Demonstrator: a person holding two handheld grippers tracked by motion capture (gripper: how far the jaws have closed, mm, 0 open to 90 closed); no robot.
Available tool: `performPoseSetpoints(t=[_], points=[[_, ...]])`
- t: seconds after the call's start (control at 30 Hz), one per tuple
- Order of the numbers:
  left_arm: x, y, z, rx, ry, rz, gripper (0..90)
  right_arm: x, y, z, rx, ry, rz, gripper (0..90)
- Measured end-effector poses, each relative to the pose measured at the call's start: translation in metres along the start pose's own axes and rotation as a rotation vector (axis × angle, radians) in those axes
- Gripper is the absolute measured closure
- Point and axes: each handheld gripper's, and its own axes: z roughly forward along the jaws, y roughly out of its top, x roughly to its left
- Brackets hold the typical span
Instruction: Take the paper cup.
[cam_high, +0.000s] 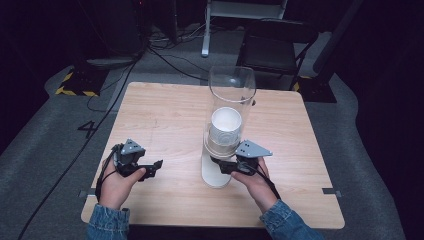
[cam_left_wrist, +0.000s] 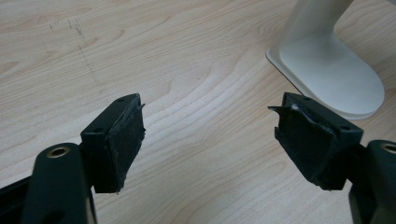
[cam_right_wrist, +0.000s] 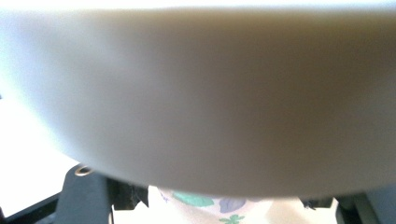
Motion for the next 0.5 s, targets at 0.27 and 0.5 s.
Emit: performPoseSetpoints(t=[0.27, 0.5], points=[[-0.0004, -0.0003, -0.0013, -0.001, -0.003, 0.001, 23.6, -0.0016, 0.0003, -0.0009, 0.016, -0.016, -0.040, 32.3], [0.0000, -0.0004, -0.0028, -0.006, 0.002, 0.002, 23.6, -0.0009, 0.0000, -0.0010, 0.023, -0.033, -0.046, 32.4]])
